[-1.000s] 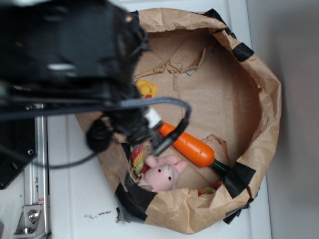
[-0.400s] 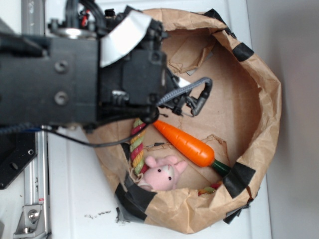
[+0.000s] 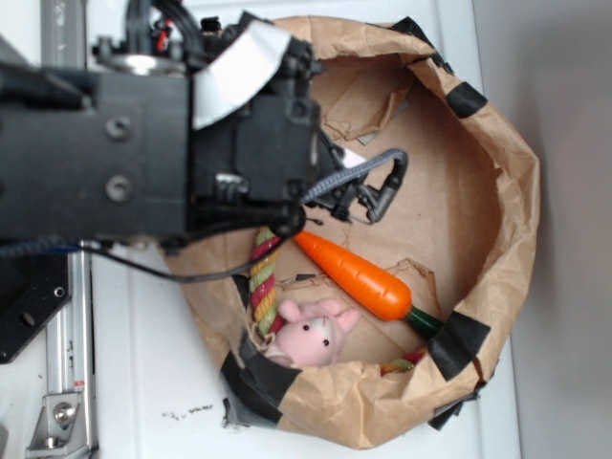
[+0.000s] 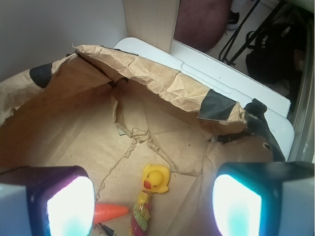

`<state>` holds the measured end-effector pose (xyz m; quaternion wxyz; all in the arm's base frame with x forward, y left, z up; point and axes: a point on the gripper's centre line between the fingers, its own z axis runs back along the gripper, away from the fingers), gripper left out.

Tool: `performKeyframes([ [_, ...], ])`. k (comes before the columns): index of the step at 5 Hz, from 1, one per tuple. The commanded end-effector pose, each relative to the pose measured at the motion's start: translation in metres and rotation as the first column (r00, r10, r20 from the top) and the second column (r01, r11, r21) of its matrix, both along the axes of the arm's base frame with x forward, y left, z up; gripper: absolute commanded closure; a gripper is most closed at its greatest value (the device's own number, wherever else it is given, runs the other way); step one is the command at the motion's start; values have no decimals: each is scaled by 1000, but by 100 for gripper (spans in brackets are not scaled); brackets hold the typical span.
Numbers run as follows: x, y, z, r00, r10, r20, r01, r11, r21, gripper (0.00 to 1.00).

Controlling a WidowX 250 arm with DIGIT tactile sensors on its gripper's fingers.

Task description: Grab the yellow duck.

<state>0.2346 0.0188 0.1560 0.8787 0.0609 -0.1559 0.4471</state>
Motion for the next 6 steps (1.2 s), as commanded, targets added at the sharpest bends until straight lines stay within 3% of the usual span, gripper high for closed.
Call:
performKeyframes([
  [1,20,-3,-43,989,-133,63,143,971,-190,0],
  [2,12,-12,-57,970,-233,67,242,949,-202,0],
  [3,9,-7,-64,971,-232,53,238,953,-186,0],
  [6,18,21,-92,981,-194,31,196,969,-150,0],
])
